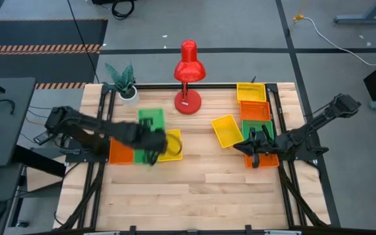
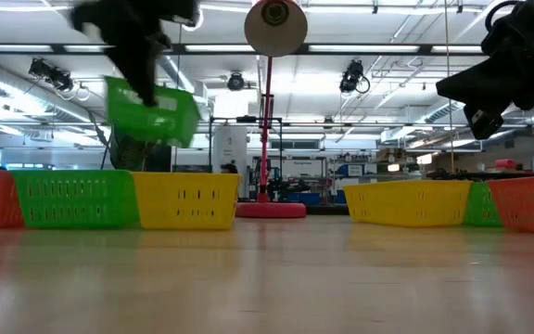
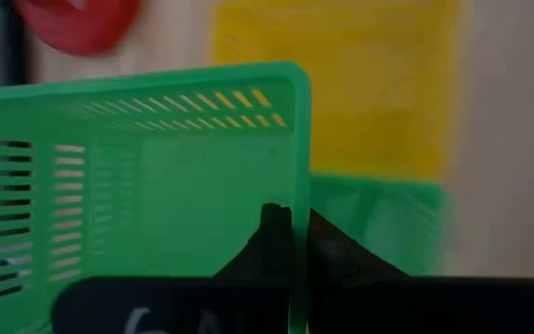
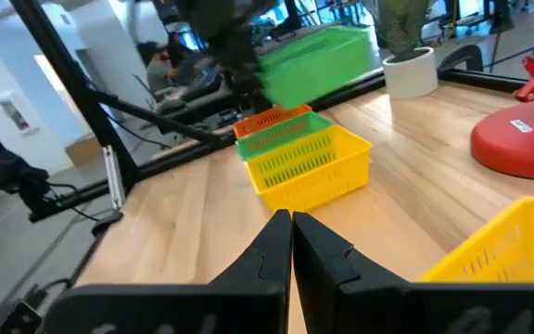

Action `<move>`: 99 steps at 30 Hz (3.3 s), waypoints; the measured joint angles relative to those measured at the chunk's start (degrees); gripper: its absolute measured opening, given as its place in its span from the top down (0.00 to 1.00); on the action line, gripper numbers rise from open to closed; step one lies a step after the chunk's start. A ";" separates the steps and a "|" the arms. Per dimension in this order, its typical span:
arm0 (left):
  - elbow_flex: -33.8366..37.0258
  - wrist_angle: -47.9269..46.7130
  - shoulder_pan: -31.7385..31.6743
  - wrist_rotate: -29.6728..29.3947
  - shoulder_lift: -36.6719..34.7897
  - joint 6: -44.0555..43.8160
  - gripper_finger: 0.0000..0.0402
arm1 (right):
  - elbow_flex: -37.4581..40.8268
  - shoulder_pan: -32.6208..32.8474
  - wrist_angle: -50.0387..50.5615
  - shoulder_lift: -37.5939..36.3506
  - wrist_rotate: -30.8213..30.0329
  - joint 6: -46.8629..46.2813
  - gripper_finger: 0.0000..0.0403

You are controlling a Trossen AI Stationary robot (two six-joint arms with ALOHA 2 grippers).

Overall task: Stack baskets by color
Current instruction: Stack the top left green bin on the left green bin, then stack the bottom right yellow bin on the left yellow bin

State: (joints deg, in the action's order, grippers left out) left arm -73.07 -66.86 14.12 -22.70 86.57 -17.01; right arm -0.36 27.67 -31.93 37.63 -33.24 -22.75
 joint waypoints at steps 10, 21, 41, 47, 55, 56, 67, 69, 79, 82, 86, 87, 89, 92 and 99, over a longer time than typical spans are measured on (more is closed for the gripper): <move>7.19 3.96 14.57 -2.82 -0.05 -15.77 0.98 | 0.00 1.46 -4.50 4.62 -3.23 0.72 0.95; 17.18 12.27 14.67 -2.46 -0.01 -18.39 0.93 | 0.00 1.46 -6.66 7.27 -3.23 1.35 0.95; 17.23 12.77 14.94 -7.77 -11.11 -23.08 0.62 | 0.00 1.46 -8.75 8.41 -3.23 1.29 0.95; 17.26 18.24 14.62 -9.96 -9.26 -25.11 0.69 | 0.00 1.46 -8.75 8.59 -3.23 1.36 0.95; 17.23 43.60 16.66 -25.17 -3.29 -11.54 0.74 | 0.00 1.46 -8.32 12.18 0.05 -0.80 0.95; 17.23 47.51 16.76 -26.48 -2.32 -8.85 0.74 | 0.00 1.46 -8.34 12.71 1.12 -1.19 0.95; 17.23 75.51 14.46 -27.02 8.73 13.82 0.74 | -5.03 1.84 -12.27 13.68 11.11 13.01 0.95; 17.23 75.95 13.97 -26.58 9.11 13.47 0.74 | -9.57 1.48 -3.97 13.67 9.31 14.67 0.95; 17.23 75.27 14.06 -26.58 9.11 13.23 0.74 | -40.46 -5.64 59.37 22.26 7.84 9.30 0.87; 17.23 74.57 14.19 -26.58 9.11 12.99 0.74 | -43.16 -8.75 64.93 27.15 13.31 11.15 0.78; 17.23 72.63 15.13 -26.63 9.04 12.96 0.74 | -43.78 -12.78 66.25 33.74 17.81 16.04 0.66; 17.23 71.02 15.71 -26.61 8.80 12.95 0.74 | -43.79 -13.59 66.56 35.22 17.91 17.48 0.64; 17.23 66.90 17.29 -27.34 7.69 11.91 0.74 | -43.79 -14.89 67.47 37.87 17.91 20.69 0.61; 17.19 60.87 20.29 -30.76 5.64 7.45 0.74 | -43.80 -16.11 69.57 40.65 18.25 24.72 0.61; 17.19 54.11 26.27 -37.30 2.44 -0.50 0.74 | -43.82 -18.27 70.57 44.33 18.30 27.36 0.74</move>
State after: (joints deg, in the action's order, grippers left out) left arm -55.88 -12.75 40.39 -60.00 89.01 -17.51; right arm -44.18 9.40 38.64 81.96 -14.94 4.61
